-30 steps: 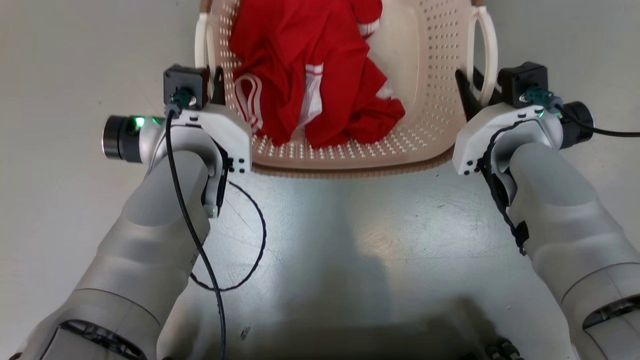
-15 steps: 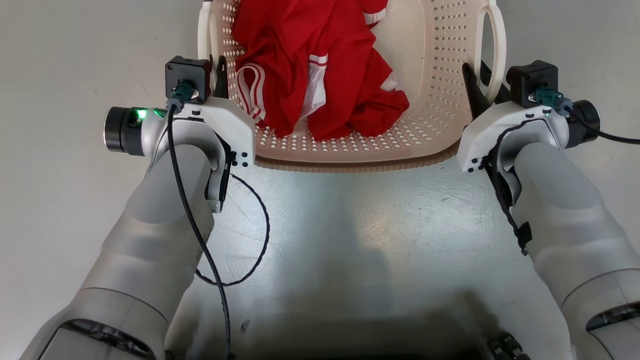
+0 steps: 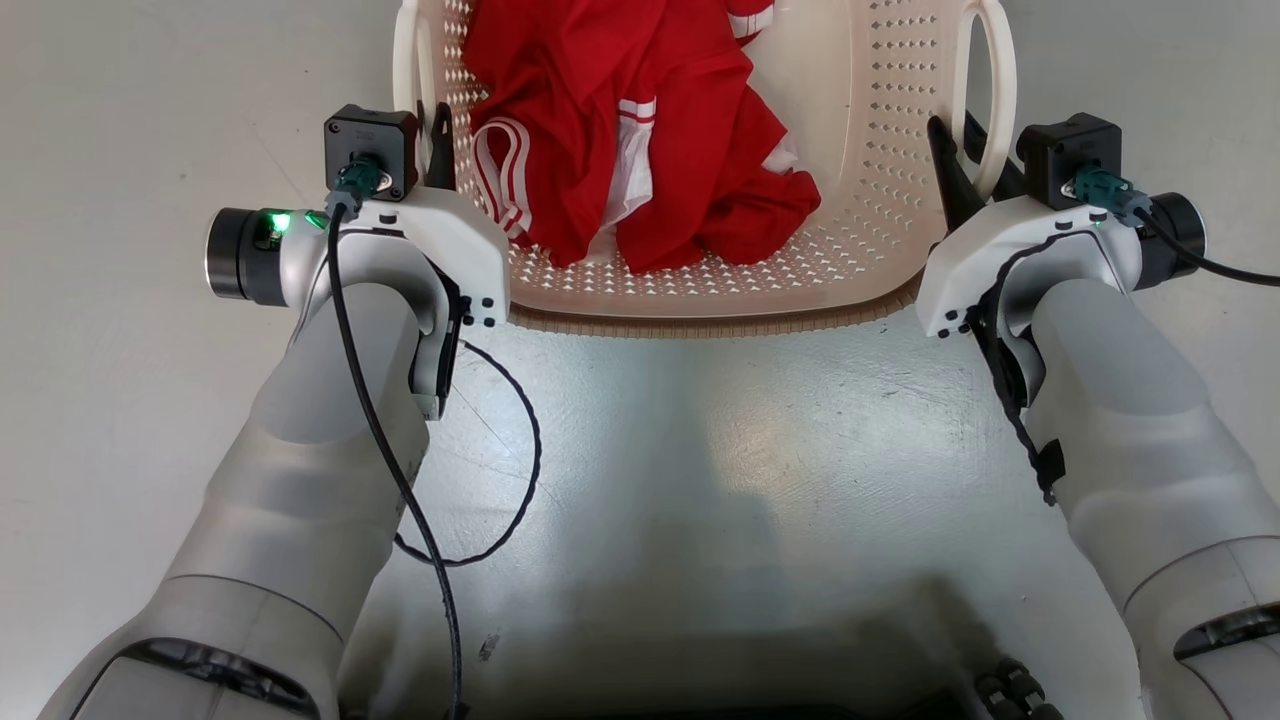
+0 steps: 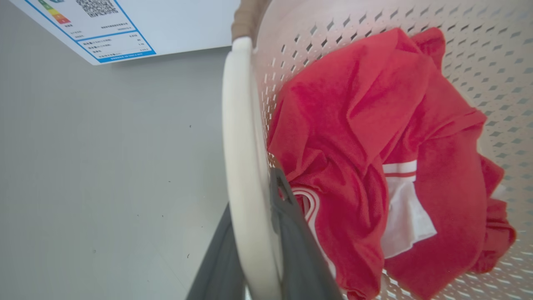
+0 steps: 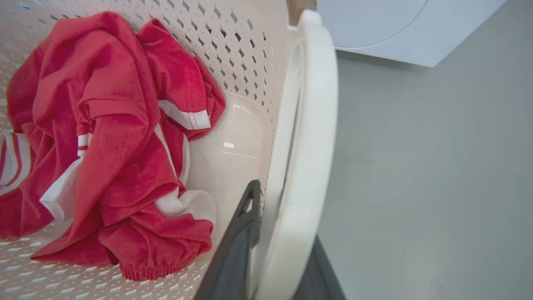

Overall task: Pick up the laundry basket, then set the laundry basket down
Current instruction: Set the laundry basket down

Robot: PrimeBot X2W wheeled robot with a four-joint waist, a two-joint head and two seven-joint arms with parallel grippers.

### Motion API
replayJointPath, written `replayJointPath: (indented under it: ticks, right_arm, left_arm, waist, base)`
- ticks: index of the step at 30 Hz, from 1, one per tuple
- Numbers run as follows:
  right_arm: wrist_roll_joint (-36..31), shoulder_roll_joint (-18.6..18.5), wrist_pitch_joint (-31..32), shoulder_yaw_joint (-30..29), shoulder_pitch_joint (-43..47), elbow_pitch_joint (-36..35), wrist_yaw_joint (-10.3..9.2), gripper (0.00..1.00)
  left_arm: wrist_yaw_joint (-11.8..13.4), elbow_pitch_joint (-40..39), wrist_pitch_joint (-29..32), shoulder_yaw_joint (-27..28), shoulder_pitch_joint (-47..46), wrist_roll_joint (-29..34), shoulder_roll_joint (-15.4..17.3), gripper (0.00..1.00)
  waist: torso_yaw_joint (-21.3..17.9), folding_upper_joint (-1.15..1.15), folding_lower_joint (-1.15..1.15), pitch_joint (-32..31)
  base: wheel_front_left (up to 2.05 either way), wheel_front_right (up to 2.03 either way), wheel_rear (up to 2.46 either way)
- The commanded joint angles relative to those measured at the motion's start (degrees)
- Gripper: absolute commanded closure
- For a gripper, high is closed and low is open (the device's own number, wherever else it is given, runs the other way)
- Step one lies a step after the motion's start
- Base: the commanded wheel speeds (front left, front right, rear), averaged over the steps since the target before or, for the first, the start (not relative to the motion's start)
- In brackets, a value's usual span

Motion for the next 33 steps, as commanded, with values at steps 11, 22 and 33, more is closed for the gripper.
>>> replayJointPath:
  ticks: [11,22,33]
  right_arm:
    - [-1.1,1.7,-0.6,0.4,2.4,-0.9,0.87,0.89]
    - [-1.6,1.7,-0.6,-1.3,2.9,-1.5,0.87,0.0]
    - [-1.0,1.7,-0.6,-1.9,3.9,-3.1,0.87,0.0]
  left_arm:
    - [-1.2,-0.3,-0.6,3.1,-0.7,3.0,0.2,0.53]
    - [-1.1,0.7,-0.6,5.7,-0.6,5.1,0.0,0.0]
    - [-1.1,1.6,-0.6,7.7,0.4,6.6,0.0,0.0]
  waist:
    - [0.0,0.0,0.0,0.2]
    - [-0.4,0.0,0.0,-0.4]
    - [-1.1,0.0,0.0,-2.9]
  base:
    - [0.0,0.0,0.0]
    - [0.0,0.0,0.0]
    - [0.0,0.0,0.0]
